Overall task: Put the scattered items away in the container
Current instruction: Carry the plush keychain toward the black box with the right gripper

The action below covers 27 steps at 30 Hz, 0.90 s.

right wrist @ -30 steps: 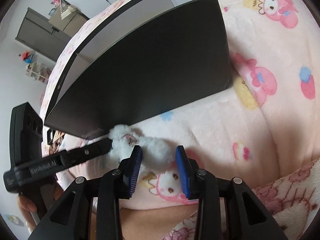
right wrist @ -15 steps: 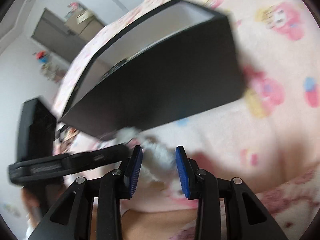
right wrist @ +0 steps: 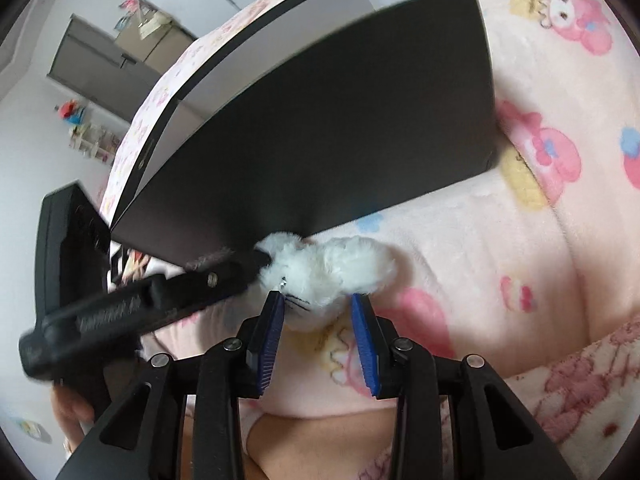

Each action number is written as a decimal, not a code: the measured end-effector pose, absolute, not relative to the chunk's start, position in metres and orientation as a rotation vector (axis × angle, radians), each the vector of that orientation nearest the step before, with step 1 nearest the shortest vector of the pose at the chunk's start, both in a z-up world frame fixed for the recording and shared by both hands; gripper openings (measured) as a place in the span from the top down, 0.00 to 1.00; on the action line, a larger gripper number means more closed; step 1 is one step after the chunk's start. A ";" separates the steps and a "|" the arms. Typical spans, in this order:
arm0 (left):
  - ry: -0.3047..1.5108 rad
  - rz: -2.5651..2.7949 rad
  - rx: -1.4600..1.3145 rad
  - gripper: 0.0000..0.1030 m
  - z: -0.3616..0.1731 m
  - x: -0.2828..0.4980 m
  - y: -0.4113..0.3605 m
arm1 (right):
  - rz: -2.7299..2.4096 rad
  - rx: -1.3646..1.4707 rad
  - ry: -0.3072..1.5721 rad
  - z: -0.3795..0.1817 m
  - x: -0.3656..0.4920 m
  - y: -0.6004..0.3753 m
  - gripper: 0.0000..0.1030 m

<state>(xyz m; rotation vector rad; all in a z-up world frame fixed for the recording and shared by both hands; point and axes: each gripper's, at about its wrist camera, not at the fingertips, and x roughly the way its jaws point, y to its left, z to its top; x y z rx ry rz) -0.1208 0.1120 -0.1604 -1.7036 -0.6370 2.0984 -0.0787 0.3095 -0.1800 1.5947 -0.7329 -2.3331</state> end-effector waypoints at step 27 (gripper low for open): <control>-0.478 2.153 -1.371 0.66 0.003 -0.059 0.115 | -2.472 1.246 -0.738 -0.039 -0.015 0.350 0.74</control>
